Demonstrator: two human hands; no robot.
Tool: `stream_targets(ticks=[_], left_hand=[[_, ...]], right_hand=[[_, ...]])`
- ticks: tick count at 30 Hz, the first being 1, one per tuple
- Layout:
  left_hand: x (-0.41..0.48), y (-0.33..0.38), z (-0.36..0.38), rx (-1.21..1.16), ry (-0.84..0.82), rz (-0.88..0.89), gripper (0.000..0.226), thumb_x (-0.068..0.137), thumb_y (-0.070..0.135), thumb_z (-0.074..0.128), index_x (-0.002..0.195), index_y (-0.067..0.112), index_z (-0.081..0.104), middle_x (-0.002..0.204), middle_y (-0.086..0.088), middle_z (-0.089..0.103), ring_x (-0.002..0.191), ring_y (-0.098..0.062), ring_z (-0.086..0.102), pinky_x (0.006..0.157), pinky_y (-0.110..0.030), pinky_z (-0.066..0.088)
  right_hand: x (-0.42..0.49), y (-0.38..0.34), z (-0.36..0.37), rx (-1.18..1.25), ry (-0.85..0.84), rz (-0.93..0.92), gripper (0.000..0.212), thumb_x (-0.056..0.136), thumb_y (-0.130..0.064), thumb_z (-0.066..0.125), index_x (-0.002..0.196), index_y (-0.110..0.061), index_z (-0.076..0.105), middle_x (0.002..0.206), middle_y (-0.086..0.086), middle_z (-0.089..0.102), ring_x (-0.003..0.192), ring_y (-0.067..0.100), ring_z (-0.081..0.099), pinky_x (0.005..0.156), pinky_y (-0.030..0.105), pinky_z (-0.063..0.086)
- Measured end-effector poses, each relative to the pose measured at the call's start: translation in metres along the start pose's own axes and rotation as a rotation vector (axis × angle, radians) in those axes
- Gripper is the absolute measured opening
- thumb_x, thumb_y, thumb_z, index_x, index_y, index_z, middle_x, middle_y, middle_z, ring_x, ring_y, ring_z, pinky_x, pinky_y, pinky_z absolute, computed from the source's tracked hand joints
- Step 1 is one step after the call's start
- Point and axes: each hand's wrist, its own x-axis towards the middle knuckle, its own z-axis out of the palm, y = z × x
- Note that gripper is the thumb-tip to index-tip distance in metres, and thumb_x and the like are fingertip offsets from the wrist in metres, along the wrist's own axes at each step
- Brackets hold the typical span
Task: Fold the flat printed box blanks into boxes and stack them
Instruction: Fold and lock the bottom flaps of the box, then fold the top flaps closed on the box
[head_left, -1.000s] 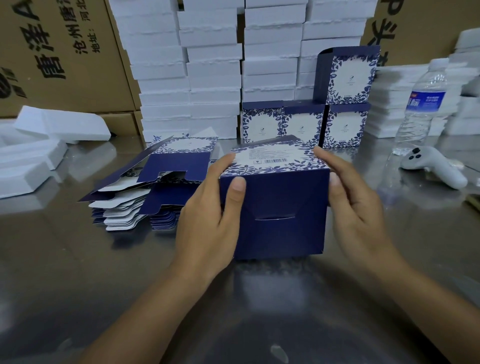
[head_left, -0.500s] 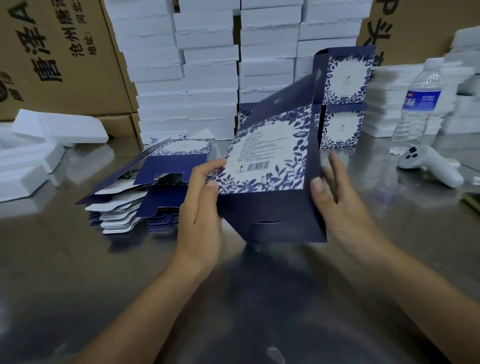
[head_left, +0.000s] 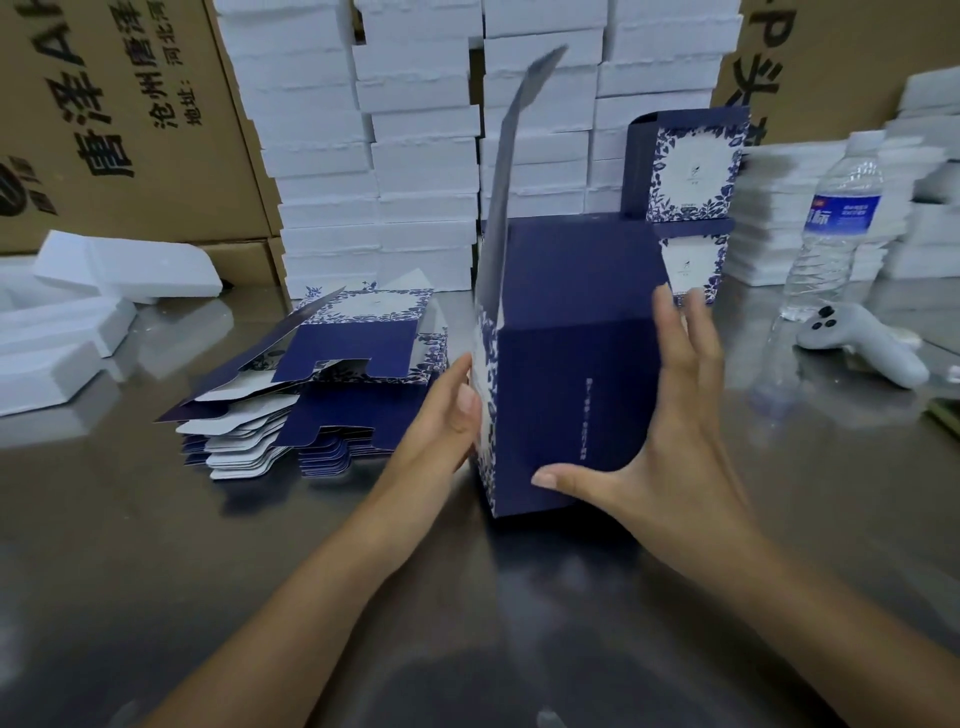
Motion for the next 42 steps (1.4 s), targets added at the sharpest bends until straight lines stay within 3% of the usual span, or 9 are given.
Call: stream_targets(ticks=[3,6,11,15,18,28,33,38,42], left_hand=[[-0.003,0.003,0.001,-0.039,0.023,-0.001,0.104,0.058,0.086,0.059,0.144,0.033,0.036,0.148,0.005,0.042,0.137,-0.020,0.039,0.114,-0.050,0.027],[-0.005,0.007,0.005,0.013,0.114,0.093,0.091,0.063,0.080,0.061,0.141,0.037,0.038,0.143,0.011,0.047,0.132,-0.011,0.044,0.111,-0.044,0.035],[-0.009,0.017,0.012,0.315,0.409,0.472,0.059,0.079,0.038,0.068,0.121,0.064,0.034,0.116,0.038,0.051,0.113,0.005,0.053,0.093,-0.012,0.044],[-0.011,0.017,0.013,0.727,0.449,0.673,0.034,0.089,0.033,0.055,0.121,0.045,0.054,0.118,0.020,0.048,0.111,0.012,0.046,0.088,-0.007,0.040],[-0.010,0.016,0.015,0.801,0.531,0.706,0.021,0.091,0.030,0.054,0.108,0.029,0.066,0.113,0.008,0.049,0.107,0.014,0.045,0.087,-0.001,0.033],[-0.019,0.029,0.033,0.866,0.556,0.783,0.020,0.091,0.029,0.056,0.084,0.016,0.069,0.111,0.002,0.041,0.102,-0.024,0.053,0.083,-0.045,0.047],[-0.022,0.030,0.039,0.910,0.588,0.758,0.029,0.093,0.027,0.051,0.080,0.008,0.070,0.110,-0.004,0.039,0.102,-0.033,0.052,0.084,-0.049,0.045],[-0.017,0.028,0.039,0.943,0.618,0.737,0.033,0.094,0.026,0.048,0.077,0.004,0.067,0.104,-0.017,0.046,0.098,-0.037,0.051,0.081,-0.048,0.043],[-0.015,0.026,0.036,0.931,0.618,0.722,0.033,0.094,0.027,0.047,0.078,0.006,0.067,0.105,-0.004,0.036,0.097,-0.032,0.048,0.081,-0.042,0.040]], right_hand=[[-0.002,-0.001,0.000,-0.006,0.033,-0.002,0.106,0.064,-0.068,0.069,0.144,-0.047,0.002,0.155,0.000,0.001,0.139,-0.008,-0.001,0.099,-0.005,0.007],[-0.002,-0.003,-0.002,-0.121,0.099,-0.045,0.077,0.079,-0.057,0.055,0.144,-0.041,0.019,0.152,0.000,0.007,0.137,0.009,0.017,0.108,0.012,0.013],[0.002,-0.011,-0.007,-0.221,0.151,-0.121,0.046,0.090,-0.043,0.047,0.131,-0.025,0.054,0.152,0.002,0.018,0.135,0.021,0.017,0.114,0.024,0.011],[0.003,-0.015,-0.007,-0.160,0.114,-0.128,0.039,0.093,-0.037,0.043,0.122,-0.017,0.061,0.139,0.001,0.047,0.133,0.020,0.027,0.112,0.038,0.024],[0.003,-0.014,-0.007,-0.114,0.089,-0.140,0.033,0.093,-0.034,0.043,0.111,-0.016,0.064,0.117,-0.005,0.059,0.128,0.015,0.035,0.106,0.043,0.030],[0.002,-0.018,-0.002,-0.117,0.259,-0.245,0.024,0.090,-0.030,0.053,0.082,-0.017,0.072,0.087,-0.002,0.063,0.109,0.020,0.046,0.097,0.054,0.033],[0.001,-0.022,-0.003,-0.039,0.227,-0.242,0.023,0.089,-0.028,0.056,0.079,-0.016,0.072,0.088,-0.008,0.059,0.108,0.017,0.044,0.092,0.062,0.035],[0.003,-0.025,-0.004,-0.009,0.208,-0.217,0.024,0.089,-0.030,0.056,0.078,-0.016,0.072,0.087,-0.012,0.058,0.103,0.016,0.043,0.089,0.054,0.039],[0.005,-0.021,-0.007,-0.080,0.226,-0.224,0.022,0.087,-0.033,0.058,0.078,-0.019,0.073,0.085,-0.005,0.061,0.101,0.015,0.046,0.090,0.063,0.035]])
